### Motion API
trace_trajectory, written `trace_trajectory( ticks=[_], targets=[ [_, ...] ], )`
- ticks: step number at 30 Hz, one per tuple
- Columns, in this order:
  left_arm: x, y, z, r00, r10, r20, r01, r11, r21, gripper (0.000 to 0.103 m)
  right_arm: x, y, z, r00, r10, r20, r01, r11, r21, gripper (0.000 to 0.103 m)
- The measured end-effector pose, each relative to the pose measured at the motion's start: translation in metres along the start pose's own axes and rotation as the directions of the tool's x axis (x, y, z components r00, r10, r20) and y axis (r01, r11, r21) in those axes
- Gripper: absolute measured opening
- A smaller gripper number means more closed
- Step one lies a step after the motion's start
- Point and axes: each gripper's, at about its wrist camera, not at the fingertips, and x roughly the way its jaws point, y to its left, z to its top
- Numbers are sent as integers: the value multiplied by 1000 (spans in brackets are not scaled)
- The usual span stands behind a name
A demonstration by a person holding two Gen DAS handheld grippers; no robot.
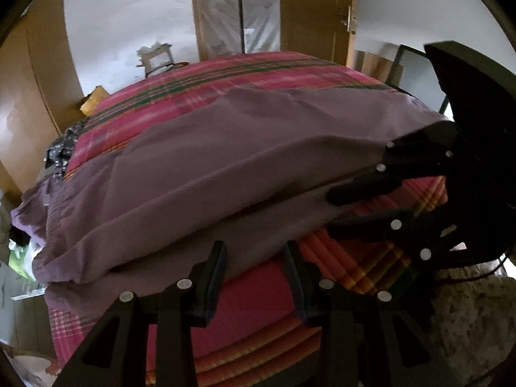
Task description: Fold clothes
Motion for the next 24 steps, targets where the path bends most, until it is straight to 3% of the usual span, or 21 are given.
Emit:
trace_trajectory(
  ticks=[9, 13, 19, 21, 24],
  targets=[
    [3, 0, 2, 1000, -23, -21, 25, 998, 61, 37, 6, -2, 5, 1000, -3, 4, 3, 1000, -6, 30],
    [6, 2, 6, 999, -27, -30, 29, 997, 70, 38, 7, -5, 7, 1000, -31, 6, 31, 1000, 5, 10],
    [8, 4, 9, 999, -29, -36, 31, 998, 54, 37, 5, -5, 8, 1000, -25, 13, 25, 1000, 8, 6],
    [8, 4, 9, 999, -31, -36, 33, 998, 59, 31, 2, -5, 7, 1000, -20, 23, 19, 1000, 13, 5],
    [5, 4, 7, 999, -39, -31, 41, 997, 65, 13, -1, -4, 7, 1000, -1, 25, 0, 1000, 24, 4]
  ],
)
